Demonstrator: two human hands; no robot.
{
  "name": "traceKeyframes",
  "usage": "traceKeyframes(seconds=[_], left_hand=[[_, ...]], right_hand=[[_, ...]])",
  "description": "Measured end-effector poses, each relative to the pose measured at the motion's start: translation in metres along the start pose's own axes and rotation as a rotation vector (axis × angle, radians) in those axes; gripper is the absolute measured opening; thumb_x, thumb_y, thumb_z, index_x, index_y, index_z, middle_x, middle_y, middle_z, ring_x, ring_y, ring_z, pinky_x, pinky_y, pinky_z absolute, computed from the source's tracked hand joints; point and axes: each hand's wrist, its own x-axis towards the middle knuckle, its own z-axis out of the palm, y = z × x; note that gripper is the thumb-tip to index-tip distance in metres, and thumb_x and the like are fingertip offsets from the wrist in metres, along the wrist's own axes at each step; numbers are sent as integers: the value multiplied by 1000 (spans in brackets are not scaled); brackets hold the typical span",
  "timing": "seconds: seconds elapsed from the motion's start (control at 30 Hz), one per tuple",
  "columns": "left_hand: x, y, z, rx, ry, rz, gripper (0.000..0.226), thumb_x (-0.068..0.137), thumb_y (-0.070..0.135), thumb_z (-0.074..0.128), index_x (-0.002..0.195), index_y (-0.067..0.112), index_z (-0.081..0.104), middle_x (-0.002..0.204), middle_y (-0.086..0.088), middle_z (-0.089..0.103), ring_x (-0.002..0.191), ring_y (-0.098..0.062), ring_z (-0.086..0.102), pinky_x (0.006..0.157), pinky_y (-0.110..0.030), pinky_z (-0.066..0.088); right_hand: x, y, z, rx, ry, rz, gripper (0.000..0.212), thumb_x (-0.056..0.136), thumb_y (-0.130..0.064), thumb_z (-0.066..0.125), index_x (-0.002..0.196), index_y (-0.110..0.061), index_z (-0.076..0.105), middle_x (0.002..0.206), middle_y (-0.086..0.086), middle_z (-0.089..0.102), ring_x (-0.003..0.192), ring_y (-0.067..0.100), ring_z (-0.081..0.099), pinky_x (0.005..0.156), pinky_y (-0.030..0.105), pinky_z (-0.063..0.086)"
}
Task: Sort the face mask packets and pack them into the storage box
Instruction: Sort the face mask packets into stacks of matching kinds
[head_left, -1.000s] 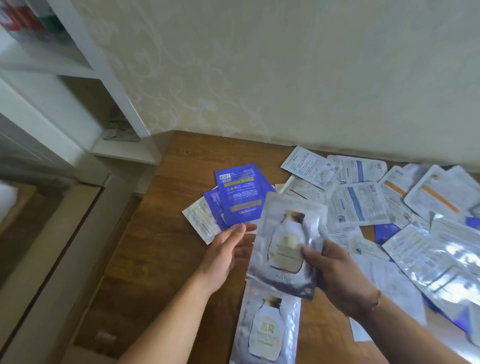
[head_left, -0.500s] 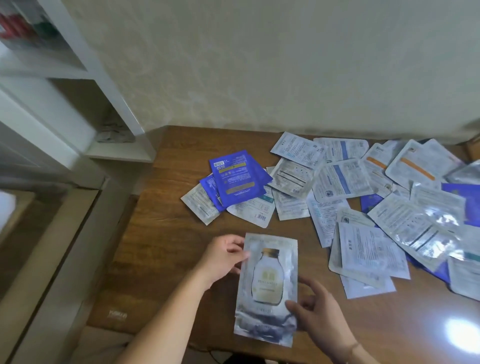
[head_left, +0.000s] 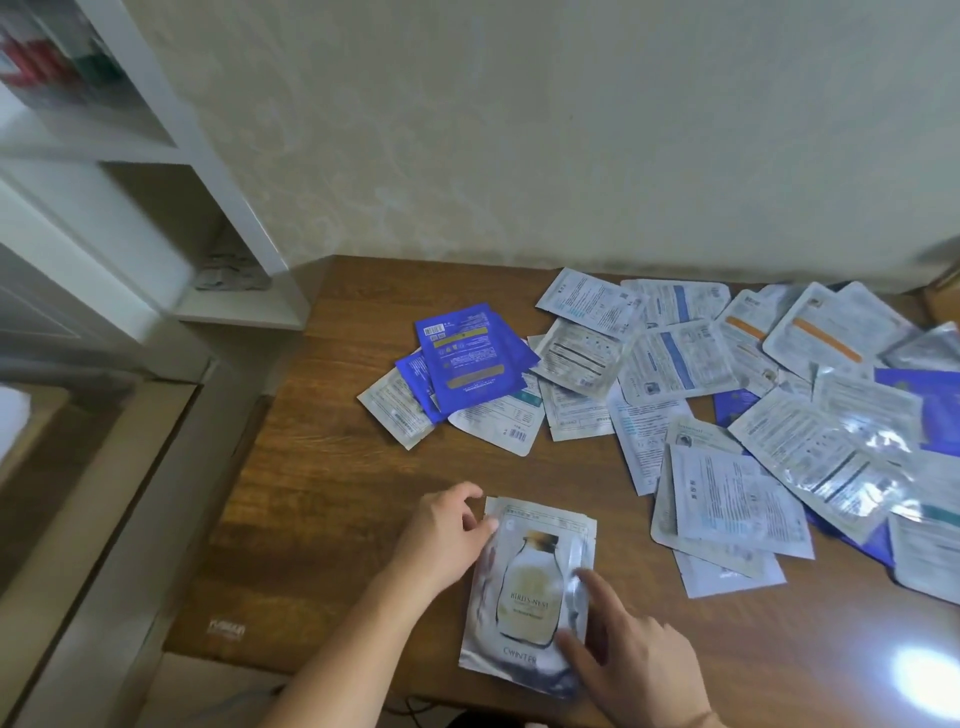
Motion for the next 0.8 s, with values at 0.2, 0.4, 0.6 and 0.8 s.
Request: traceKeyframes(seconds=[0.2, 0.4, 0.6, 0.8], left_hand=[[-11, 4, 14, -8, -42, -242, 29, 82, 42, 75, 102, 28, 61, 99, 7, 69, 82, -8, 69, 78, -28, 59], [-13, 13, 10, -75, -54, -369, 22, 81, 43, 76, 88, 28, 62, 84, 8, 70, 70, -5, 68, 72, -25, 58], [17, 45, 7, -90, 285, -186, 15, 90, 42, 67, 92, 28, 64, 81, 17, 64, 77, -1, 63, 72, -25, 56], [97, 96, 17, 105, 328, 256, 21, 91, 38, 64, 111, 33, 59, 93, 13, 61, 89, -8, 57, 73, -29, 50]], right_hand=[[25, 14, 6, -120, 5, -225, 85, 51, -81, 58, 120, -31, 59, 69, -8, 61, 51, 17, 58, 40, 26, 44], [43, 33, 9, -87, 35, -347, 78, 67, -91, 29, 115, -35, 56, 57, -15, 60, 40, 8, 55, 42, 14, 34], [90, 43, -14, -5, 205, -426, 38, 64, -61, 60, 88, -35, 75, 72, -17, 71, 64, 9, 67, 52, 20, 50], [198, 54, -49, -216, 335, -427, 38, 71, -35, 54, 104, -23, 67, 103, -3, 66, 88, 27, 63, 54, 36, 53]])
